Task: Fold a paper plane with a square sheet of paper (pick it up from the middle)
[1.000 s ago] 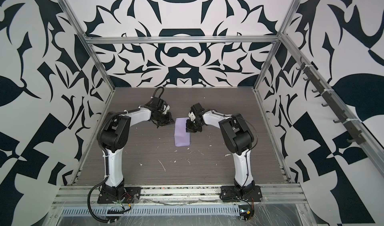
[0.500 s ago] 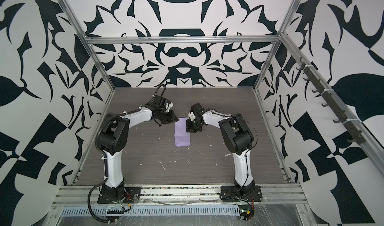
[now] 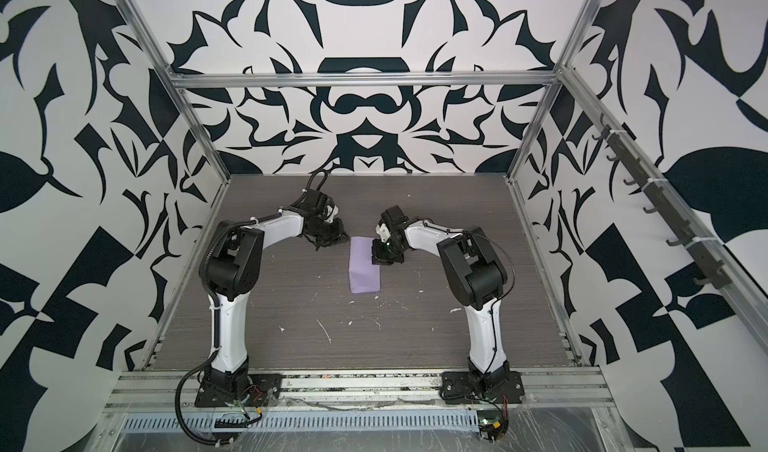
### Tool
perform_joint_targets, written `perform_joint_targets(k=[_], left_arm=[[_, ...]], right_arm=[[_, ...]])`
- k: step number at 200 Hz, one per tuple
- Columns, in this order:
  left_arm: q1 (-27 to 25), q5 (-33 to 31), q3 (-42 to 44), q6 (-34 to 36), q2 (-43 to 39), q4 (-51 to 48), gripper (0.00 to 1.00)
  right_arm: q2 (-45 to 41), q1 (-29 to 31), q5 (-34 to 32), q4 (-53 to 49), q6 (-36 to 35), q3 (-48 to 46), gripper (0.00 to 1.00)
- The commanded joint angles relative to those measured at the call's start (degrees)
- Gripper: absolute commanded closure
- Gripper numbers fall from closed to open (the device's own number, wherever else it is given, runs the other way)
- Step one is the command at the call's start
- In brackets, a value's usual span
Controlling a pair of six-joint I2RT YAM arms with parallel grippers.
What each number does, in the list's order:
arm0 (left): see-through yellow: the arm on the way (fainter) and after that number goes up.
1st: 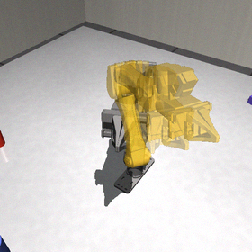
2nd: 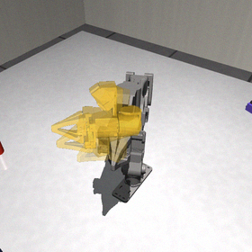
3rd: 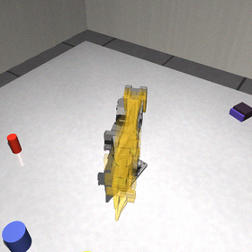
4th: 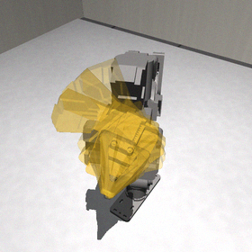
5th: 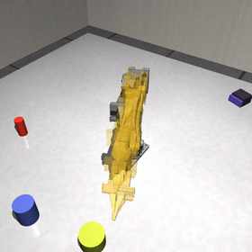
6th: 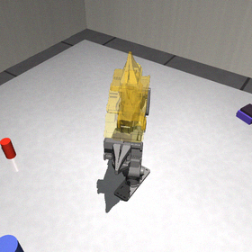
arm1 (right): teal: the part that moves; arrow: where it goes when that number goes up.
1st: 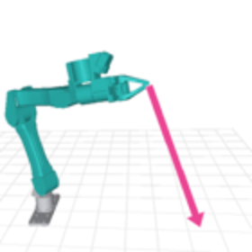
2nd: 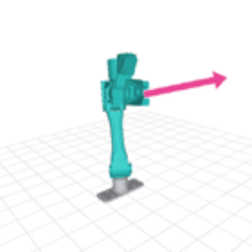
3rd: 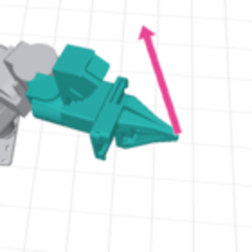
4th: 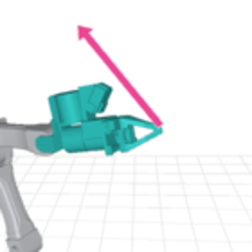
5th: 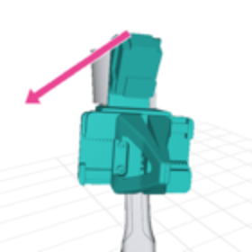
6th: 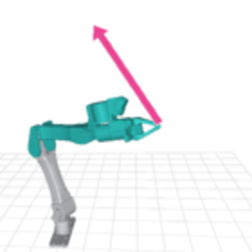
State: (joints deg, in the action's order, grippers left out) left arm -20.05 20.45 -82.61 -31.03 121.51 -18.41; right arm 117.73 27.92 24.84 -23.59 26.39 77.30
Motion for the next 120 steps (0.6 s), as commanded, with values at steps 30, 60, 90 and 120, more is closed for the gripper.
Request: perform_joint_targets(k=[30, 60, 90, 120], left_arm=[[2.9, 0.14, 5.88, -0.55, -10.07, -0.97, 0.83], [1.87, 6.83, 10.83, -4.91, -12.9, 6.31, 0.82], [-0.83, 8.21, 11.79, -5.12, -12.32, 7.77, 0.82], [-1.82, 8.85, 11.16, -4.96, -8.8, 7.03, 0.82]], right_arm=[[8.3, -0.68, -6.27, -10.34, -15.6, 8.42, 1.0], [10.33, -0.68, -3.43, -12.46, -23.12, 13.72, 1.0], [11.75, -0.73, -2.6, -14.46, -28.97, 17.54, 1.0], [12.3, -0.69, -2.35, -15.14, -32.1, 19.17, 1.0]])
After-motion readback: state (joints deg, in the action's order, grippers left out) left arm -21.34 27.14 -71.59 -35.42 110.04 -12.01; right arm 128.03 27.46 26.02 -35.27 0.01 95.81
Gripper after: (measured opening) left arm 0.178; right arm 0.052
